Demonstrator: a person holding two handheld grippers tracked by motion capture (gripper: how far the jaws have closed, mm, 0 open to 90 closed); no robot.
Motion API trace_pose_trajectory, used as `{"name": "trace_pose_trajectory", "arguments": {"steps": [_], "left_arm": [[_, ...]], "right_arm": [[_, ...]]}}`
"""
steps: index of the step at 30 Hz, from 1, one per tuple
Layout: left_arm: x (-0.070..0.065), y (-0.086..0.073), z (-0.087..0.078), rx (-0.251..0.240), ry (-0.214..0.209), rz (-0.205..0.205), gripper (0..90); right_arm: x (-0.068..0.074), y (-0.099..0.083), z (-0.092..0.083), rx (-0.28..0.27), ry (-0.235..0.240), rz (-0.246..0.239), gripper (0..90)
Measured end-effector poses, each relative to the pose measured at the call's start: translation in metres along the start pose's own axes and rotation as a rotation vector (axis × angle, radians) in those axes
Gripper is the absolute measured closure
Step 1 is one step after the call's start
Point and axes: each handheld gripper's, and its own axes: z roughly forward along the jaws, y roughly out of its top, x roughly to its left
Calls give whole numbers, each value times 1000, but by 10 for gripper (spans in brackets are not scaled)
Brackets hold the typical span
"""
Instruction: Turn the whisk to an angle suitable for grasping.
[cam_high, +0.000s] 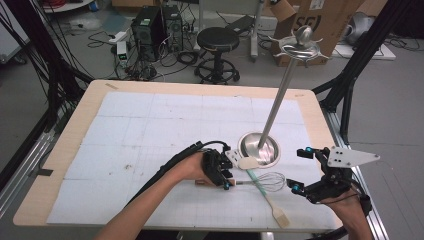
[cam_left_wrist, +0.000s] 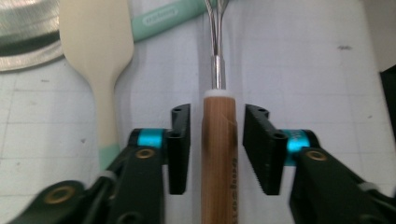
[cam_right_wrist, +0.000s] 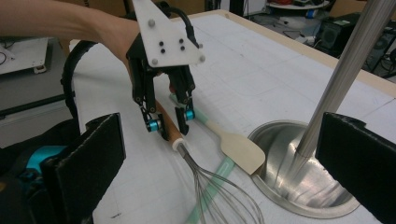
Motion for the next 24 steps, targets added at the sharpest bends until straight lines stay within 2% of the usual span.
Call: {"name": "trace_pose_trajectory", "arguments": {"steps": [2,4,5,6,8,9,10,12,15,16,17,19,20,24], "left_arm": [[-1,0,-4,-16,6,3,514],[-1,0,-9,-26,10,-5,484],[-1,-1,-12,-29,13,-5,430],[-1,-1,-15,-33,16,-14,430],[0,-2,-23,-56,24,-30,340],[-1,-2,-28,-66,34,-37,340],[-1,-2,-32,-79,43,-42,287],[-3,-3,-41,-100,60,-47,262],[-4,-5,-56,-130,81,-81,146],[-4,-6,-61,-141,91,-86,84],[-4,-7,-66,-145,97,-88,59],[-5,-10,-77,-171,116,-85,58],[-5,-12,-82,-188,119,-86,16],[-8,-23,-102,-219,145,-72,16]], "right_arm": [[0,0,0,1,1,2,2],[0,1,0,1,3,-1,2],[0,1,0,1,3,-1,2],[0,1,0,1,3,-1,2],[1,1,1,5,5,6,2],[1,1,1,5,5,6,2],[1,1,1,3,4,1,2],[1,1,1,2,5,4,2],[0,0,1,4,4,2,2],[0,0,1,2,3,3,2],[0,0,1,0,4,5,2],[0,1,1,1,5,7,2],[1,2,1,0,5,6,2],[1,2,0,0,1,8,2]]}}
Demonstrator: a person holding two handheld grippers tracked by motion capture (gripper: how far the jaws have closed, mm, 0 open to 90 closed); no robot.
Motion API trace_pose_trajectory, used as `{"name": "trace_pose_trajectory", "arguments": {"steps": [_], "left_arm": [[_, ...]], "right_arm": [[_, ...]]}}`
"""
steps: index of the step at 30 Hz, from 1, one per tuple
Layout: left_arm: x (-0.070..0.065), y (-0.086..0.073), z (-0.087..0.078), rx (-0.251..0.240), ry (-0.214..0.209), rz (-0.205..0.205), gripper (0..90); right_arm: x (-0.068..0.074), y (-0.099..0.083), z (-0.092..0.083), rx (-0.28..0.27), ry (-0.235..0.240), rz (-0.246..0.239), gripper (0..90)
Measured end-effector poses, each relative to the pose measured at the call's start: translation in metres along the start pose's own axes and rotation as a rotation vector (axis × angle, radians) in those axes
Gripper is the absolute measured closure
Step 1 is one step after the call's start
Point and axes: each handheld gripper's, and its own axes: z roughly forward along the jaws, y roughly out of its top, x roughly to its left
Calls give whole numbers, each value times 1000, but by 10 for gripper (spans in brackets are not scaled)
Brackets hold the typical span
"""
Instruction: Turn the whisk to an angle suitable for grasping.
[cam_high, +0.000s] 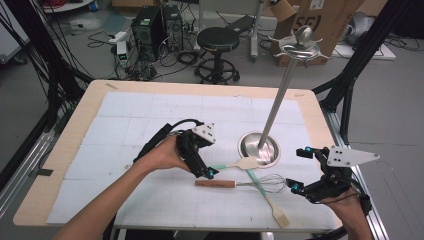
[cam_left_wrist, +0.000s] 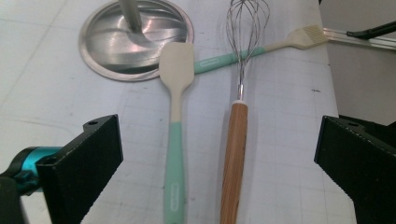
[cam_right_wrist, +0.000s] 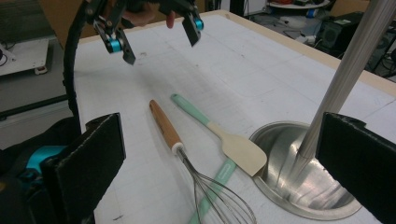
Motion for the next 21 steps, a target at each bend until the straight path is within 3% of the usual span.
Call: {"name": "trace_pose_trajectory", "arguments": {"steps": [4,9,13,17,21], "left_arm": [[-2,-10,-25,-27,42,6,17],[-6,-32,-60,-92,127,12,17],[-11,-59,-84,-166,180,-25,17],[-15,-86,-104,-196,215,-78,17],[-21,-104,-116,-256,243,-98,17]], "right_arm": [[1,1,-1,4,-2,7,1],[-2,1,3,3,-5,4,2],[-4,-2,9,14,-1,17,2],[-6,-2,10,17,-7,19,2],[-6,-2,9,11,-11,25,1]]}}
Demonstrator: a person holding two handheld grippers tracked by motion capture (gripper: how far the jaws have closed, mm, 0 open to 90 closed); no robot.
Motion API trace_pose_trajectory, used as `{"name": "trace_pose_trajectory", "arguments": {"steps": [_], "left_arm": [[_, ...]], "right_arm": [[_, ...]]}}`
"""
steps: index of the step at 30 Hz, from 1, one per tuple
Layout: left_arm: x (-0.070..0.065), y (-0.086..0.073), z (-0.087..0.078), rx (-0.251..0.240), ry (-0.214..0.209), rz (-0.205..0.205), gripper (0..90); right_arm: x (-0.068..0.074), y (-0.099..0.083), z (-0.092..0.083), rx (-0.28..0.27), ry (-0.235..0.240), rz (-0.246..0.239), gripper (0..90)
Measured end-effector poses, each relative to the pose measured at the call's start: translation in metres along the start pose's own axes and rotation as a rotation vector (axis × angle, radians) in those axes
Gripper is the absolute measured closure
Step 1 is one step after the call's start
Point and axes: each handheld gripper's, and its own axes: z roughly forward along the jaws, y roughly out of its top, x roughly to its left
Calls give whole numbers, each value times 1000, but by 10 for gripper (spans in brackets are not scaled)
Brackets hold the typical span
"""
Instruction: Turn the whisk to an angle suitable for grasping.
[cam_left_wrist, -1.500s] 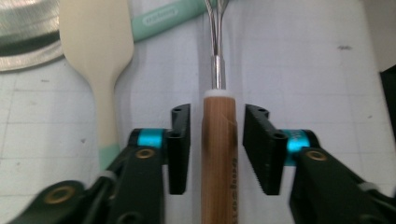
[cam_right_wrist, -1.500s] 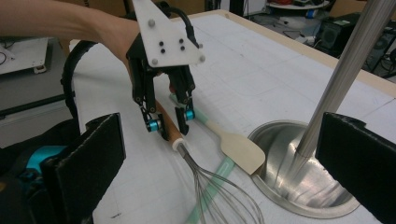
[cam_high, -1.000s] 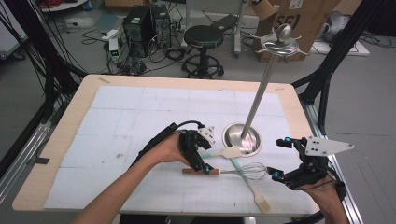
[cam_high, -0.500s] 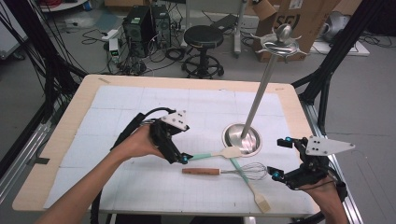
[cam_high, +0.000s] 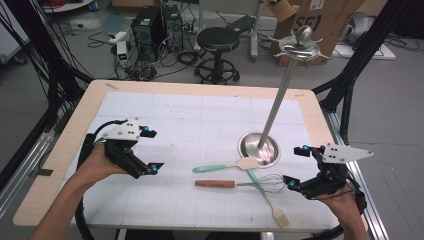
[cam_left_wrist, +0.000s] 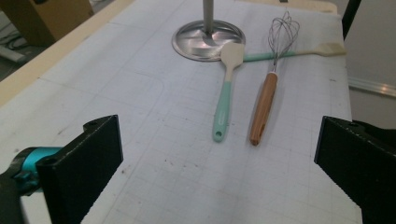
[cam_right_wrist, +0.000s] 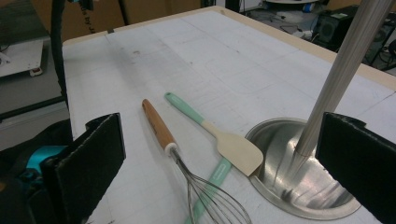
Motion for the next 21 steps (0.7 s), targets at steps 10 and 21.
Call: {"name": "trace_pose_trajectory", "arguments": {"steps": [10,21], "left_arm": [[-8,-39,-26,-112,31,-15,17],[-5,-51,-31,-129,50,-41,17]], "right_arm": [[0,-1,2,5,3,-1,2],[2,-1,3,11,2,-6,1]]}}
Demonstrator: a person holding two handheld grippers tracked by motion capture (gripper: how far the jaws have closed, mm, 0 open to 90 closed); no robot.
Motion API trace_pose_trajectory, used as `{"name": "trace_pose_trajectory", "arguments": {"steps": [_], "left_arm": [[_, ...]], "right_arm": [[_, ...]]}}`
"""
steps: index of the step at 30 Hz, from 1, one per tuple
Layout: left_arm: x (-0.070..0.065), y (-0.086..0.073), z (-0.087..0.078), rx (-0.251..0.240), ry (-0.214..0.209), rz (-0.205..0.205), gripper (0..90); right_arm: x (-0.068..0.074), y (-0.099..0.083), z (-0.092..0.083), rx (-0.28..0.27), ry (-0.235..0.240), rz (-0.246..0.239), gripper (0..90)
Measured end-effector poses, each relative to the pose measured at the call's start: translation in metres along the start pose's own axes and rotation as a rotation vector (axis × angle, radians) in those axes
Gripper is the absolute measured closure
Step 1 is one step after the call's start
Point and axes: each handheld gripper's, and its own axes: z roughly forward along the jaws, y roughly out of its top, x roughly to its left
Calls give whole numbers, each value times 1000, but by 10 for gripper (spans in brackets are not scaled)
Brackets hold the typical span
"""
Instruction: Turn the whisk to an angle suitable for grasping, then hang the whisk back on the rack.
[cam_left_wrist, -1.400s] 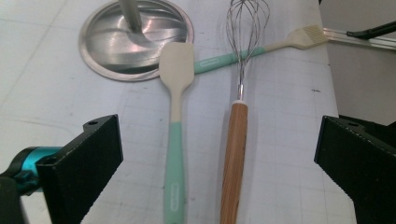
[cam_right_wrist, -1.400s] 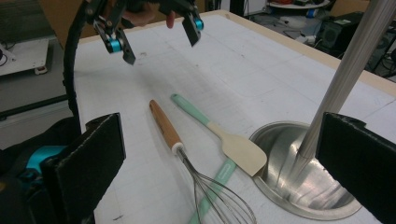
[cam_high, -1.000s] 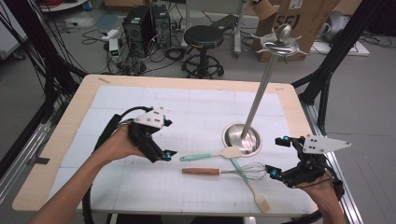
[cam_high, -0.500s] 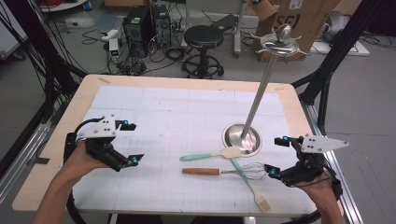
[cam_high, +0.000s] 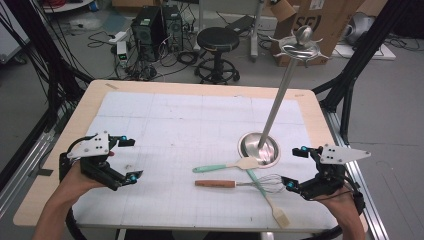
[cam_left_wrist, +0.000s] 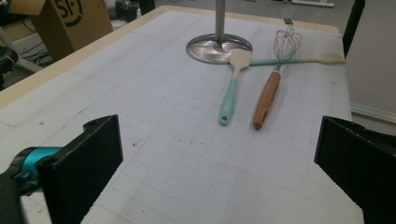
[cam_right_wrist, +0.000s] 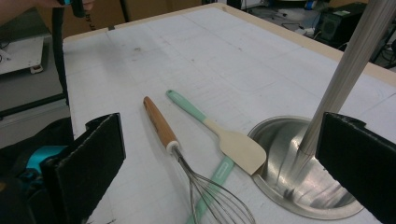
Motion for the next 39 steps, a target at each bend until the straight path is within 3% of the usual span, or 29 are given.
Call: {"name": "trace_pose_trajectory", "arguments": {"steps": [5,9,17,21,23,26,39], "left_arm": [[5,-1,-2,-14,4,-12,17],[6,-3,-2,7,6,-12,17],[6,-2,-15,-5,38,-2,17],[7,-2,-20,-15,30,-7,17],[7,-2,-20,-16,6,-2,17],[6,-2,-21,-19,24,-3,17],[8,-5,-18,3,26,-5,17]], "right_arm": [[3,2,1,1,-1,-12,2],[4,5,4,4,2,-15,2],[8,19,24,64,45,-55,1],[10,27,37,114,79,-78,1],[11,32,43,131,67,-90,1],[11,38,47,154,91,-96,1],[14,56,73,274,180,-177,2]]}}
